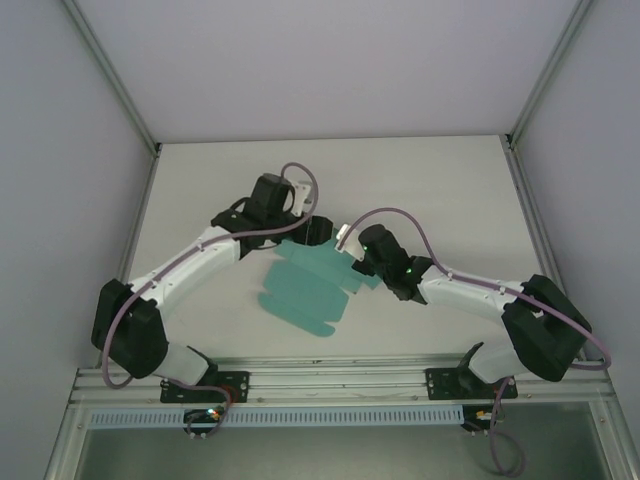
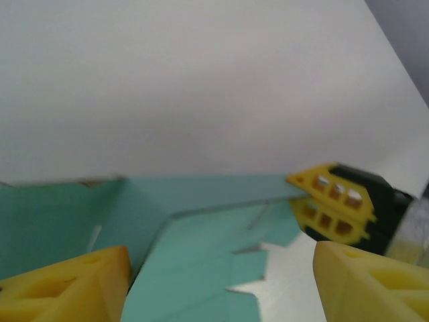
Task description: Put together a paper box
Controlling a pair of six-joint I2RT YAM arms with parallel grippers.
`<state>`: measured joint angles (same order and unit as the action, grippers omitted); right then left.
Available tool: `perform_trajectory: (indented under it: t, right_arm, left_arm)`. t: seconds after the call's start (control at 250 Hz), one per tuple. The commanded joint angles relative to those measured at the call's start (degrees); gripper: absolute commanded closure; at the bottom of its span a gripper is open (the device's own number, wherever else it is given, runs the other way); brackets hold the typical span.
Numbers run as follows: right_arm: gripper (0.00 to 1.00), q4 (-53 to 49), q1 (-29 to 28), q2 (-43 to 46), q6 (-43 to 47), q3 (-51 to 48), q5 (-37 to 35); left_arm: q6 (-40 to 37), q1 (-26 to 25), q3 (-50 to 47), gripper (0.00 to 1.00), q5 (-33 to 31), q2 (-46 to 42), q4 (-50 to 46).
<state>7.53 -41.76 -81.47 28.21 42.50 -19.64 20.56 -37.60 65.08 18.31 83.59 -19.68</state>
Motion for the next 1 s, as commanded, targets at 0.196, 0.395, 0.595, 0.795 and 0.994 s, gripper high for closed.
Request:
perform_trajectory:
  t: [0.196, 0.395, 0.595, 0.795, 0.994]
  right_arm:
    - [1.0, 5.47, -0.93, 0.29, -1.66, -0.63, 4.74]
    - [1.0, 8.33, -1.84, 1.14, 1.05, -2.94, 5.47]
    - [1.0, 9.34, -1.97, 1.14, 1.32, -3.57, 5.24]
    - [1.0, 9.61, -1.87, 1.14, 1.49, -3.74, 3.58]
    - [1.0, 9.28, -1.91, 1.14, 1.24, -4.05, 2.99]
  left_arm:
    - [6.88, -0.38, -2.72, 0.33, 2.72, 1.38, 8.77]
    - [13.82, -0.42, -2.28, 0.42, 1.45, 4.65, 13.14]
    - [19.9, -0.62, -7.25, 0.53, -1.0, 2.98, 21.63]
    - [18.83, -0.75, -7.24, 0.68, -3.54, 1.28, 16.59]
    - [17.53, -0.8, -8.3, 0.56, -4.52, -1.18, 13.59]
